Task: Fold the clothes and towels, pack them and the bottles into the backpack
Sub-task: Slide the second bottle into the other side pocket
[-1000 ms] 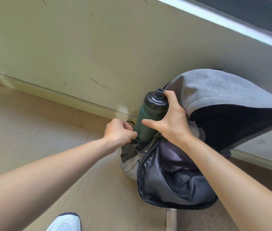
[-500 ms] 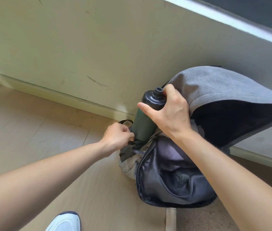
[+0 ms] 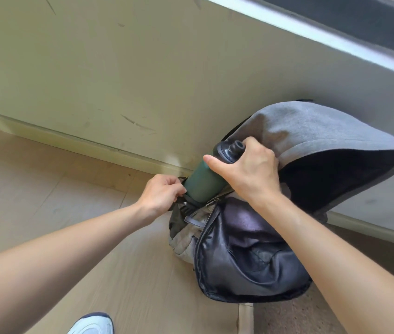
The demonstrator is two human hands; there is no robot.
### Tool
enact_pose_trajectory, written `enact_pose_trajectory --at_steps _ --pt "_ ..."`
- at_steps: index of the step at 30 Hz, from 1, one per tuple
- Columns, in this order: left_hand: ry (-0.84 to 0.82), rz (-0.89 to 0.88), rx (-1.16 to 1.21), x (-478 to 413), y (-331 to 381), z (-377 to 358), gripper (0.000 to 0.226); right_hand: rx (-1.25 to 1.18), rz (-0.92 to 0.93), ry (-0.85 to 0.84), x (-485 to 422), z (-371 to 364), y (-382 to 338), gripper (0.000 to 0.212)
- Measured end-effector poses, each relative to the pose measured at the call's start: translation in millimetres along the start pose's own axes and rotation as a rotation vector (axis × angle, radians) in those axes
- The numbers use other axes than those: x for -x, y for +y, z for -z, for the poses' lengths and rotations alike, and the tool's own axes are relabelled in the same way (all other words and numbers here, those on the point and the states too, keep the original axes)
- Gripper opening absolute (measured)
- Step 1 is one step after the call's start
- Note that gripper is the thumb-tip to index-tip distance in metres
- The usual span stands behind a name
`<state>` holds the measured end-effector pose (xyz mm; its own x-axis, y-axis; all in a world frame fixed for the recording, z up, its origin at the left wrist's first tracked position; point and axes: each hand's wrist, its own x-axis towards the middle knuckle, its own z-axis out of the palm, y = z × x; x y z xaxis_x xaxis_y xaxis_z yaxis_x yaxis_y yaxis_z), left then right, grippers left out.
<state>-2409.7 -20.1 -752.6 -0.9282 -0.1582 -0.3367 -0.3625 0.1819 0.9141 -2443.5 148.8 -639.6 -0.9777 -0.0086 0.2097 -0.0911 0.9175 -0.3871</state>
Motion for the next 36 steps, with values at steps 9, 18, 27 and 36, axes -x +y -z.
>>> enact_pose_trajectory --at_steps 9,18,27,36 --pt "-0.073 -0.057 -0.065 2.1 -2.9 -10.1 0.039 -0.191 0.027 -0.096 6.1 -6.0 19.1 0.06" --pt "-0.047 -0.033 -0.071 0.2 -2.7 2.6 0.039 -0.483 -0.056 -0.104 36.2 -13.0 28.2 0.042" --pt "0.034 -0.309 -0.244 7.4 16.2 1.5 0.05 -0.619 -0.236 -0.103 22.9 -16.7 50.1 0.04" --pt "-0.16 -0.526 -0.338 -19.0 52.9 0.0 0.079 -0.662 -0.247 -0.009 23.8 -19.2 40.2 0.031"
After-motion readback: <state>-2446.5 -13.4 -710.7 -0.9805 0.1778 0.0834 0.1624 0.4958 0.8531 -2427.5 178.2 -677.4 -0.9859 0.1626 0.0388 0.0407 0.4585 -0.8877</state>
